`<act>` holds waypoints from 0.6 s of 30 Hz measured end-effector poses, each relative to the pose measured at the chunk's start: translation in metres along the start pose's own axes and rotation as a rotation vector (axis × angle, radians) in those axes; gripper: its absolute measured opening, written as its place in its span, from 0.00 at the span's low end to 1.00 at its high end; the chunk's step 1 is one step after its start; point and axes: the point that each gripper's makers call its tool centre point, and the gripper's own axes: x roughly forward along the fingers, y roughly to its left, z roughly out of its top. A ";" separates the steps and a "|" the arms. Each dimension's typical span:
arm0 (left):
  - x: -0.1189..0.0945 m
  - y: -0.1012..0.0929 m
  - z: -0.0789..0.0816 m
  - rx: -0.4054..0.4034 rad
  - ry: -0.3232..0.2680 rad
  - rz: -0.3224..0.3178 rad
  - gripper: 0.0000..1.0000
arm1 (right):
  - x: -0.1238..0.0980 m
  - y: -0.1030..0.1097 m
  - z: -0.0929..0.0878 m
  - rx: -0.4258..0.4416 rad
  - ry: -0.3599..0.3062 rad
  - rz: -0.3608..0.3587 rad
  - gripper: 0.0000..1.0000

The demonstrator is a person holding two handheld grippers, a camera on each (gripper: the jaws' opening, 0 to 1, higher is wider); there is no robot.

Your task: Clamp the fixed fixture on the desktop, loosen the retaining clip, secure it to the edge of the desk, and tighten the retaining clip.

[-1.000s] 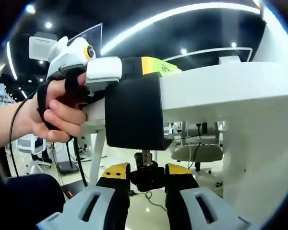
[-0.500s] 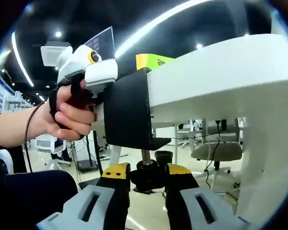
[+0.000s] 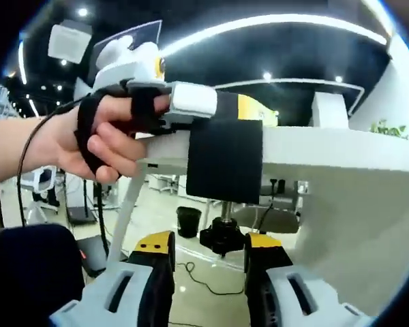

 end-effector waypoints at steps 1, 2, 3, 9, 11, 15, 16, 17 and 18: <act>0.000 0.000 0.000 0.001 0.000 0.000 0.01 | 0.002 0.002 0.001 0.019 -0.013 0.004 0.36; 0.000 0.000 0.000 0.002 -0.001 0.000 0.01 | 0.004 0.000 0.000 0.021 -0.012 0.003 0.35; 0.000 0.001 0.000 0.003 -0.002 0.000 0.01 | 0.006 -0.001 -0.001 0.029 -0.006 -0.002 0.34; 0.000 -0.001 0.001 0.016 -0.009 0.002 0.01 | 0.012 -0.011 0.000 0.099 -0.013 -0.024 0.26; 0.000 -0.001 0.001 0.016 -0.009 0.001 0.01 | 0.016 -0.012 0.000 0.166 -0.009 -0.029 0.25; -0.001 -0.003 0.001 0.015 -0.013 0.001 0.01 | 0.021 -0.014 0.001 0.205 -0.008 -0.029 0.25; -0.001 -0.003 0.001 0.017 -0.013 0.001 0.01 | 0.022 -0.014 0.000 0.205 -0.009 -0.027 0.25; -0.001 -0.003 0.001 0.018 -0.015 0.000 0.01 | 0.024 -0.015 0.000 0.200 -0.020 -0.014 0.25; -0.001 -0.002 0.001 0.019 -0.015 0.000 0.01 | 0.024 -0.015 0.000 0.200 -0.025 -0.008 0.25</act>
